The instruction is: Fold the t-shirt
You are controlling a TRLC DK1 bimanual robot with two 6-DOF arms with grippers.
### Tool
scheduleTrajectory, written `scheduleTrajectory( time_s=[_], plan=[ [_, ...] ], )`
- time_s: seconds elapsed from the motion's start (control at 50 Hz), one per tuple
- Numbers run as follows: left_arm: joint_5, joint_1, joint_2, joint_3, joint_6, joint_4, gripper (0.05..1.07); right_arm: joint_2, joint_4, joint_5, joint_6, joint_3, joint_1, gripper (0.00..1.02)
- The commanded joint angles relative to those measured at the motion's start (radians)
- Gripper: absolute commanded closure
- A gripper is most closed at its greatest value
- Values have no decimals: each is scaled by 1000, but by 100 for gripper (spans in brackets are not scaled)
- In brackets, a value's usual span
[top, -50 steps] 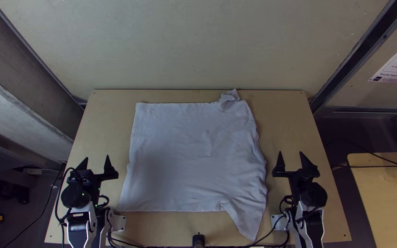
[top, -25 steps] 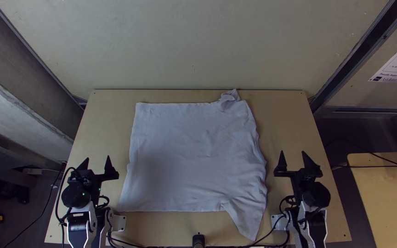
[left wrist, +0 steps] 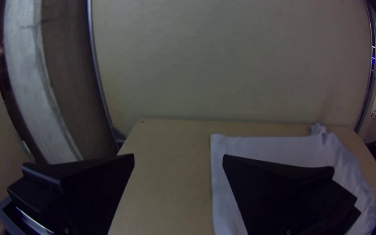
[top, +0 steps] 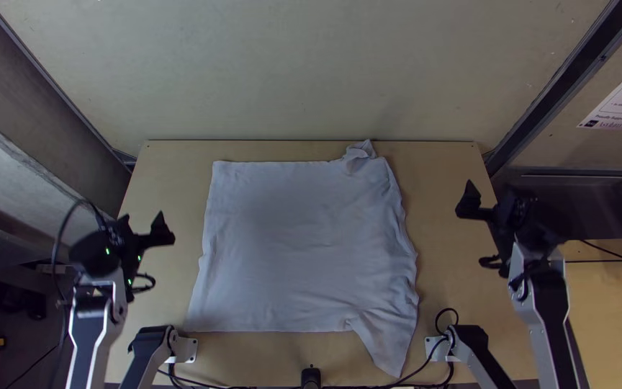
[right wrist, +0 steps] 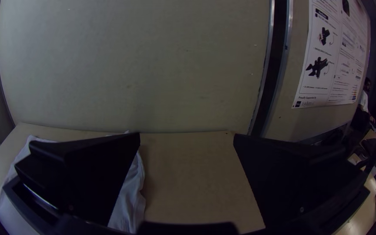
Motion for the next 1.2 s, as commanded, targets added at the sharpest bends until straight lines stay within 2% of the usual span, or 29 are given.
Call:
scheduleTrajectory(
  time_s=[0.0,0.24,0.34,0.4,0.46,0.56,0.74,0.86,0.98,1.18],
  plan=[
    [12,-21,150,156,-23,-25,10,109,-35,10,25,95,7,4],
    [20,-57,450,449,-28,-137,10,321,-38,8,97,255,44,4],
    [23,-58,560,551,-55,-184,10,406,-39,8,103,311,65,3],
    [42,-63,608,601,-71,-196,10,456,-59,7,131,350,69,4],
    [45,-69,646,631,-80,-186,10,510,-73,-21,129,390,78,3],
    [49,-87,726,693,-86,-207,10,610,-136,-22,177,472,78,4],
    [48,-94,870,808,-100,-238,10,777,-208,-30,200,623,87,4],
    [48,-83,970,887,-156,-273,10,853,-210,-38,216,681,87,4],
    [48,-92,1071,953,-161,-313,10,910,-220,-78,229,716,87,4],
    [37,-97,1233,1022,-166,-304,11,995,-220,-90,241,764,87,4]
  ],
)
